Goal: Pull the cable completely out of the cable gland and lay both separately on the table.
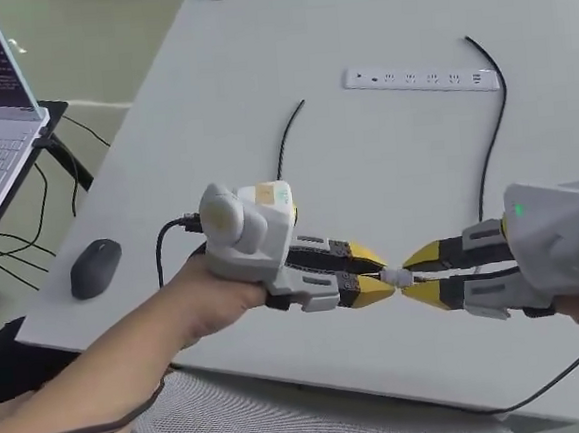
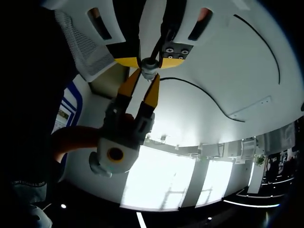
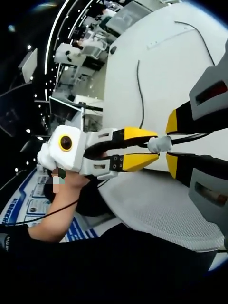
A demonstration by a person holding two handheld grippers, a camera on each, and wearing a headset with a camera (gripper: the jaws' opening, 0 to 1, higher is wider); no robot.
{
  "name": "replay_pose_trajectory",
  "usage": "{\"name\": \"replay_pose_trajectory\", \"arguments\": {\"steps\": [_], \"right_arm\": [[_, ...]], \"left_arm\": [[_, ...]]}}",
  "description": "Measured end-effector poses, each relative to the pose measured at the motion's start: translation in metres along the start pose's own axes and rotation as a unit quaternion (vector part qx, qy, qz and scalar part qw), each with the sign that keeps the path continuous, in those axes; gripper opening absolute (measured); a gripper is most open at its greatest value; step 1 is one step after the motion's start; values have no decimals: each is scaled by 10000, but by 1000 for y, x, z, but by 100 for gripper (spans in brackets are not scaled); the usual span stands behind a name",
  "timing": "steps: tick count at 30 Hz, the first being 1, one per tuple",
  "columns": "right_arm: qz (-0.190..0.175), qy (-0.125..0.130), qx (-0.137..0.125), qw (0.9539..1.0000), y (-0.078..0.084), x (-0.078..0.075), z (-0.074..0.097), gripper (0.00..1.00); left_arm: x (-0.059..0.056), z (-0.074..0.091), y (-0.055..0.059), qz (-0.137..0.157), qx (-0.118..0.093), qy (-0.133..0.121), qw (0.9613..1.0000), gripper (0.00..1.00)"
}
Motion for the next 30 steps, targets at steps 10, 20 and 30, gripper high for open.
{"name": "replay_pose_trajectory", "arguments": {"steps": [10, 20, 30], "right_arm": [[-509, 1287, 80, 9903, 8, -17, 22, 21], [95, 2102, 296, 9772, 16, -20, 17, 17], [460, 2149, 359, 9749, 12, -17, 12, 12]], "left_arm": [[6, 1, -6, 15, -78, -117, 9999, 15], [6, 1, -11, 38, -131, -127, 9998, 15], [6, 0, -10, 121, -93, -80, 9999, 15]]}}
Point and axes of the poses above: the centre of the closed fingertips' face, and the gripper's own axes: z roughly backward along the fingers, x roughly to its left, y roughly out of its underside, the point moved 1 cm from there along z, roughly backward along the fingers, and after that the axes turned 6 degrees about y, right-handed, at the moved point
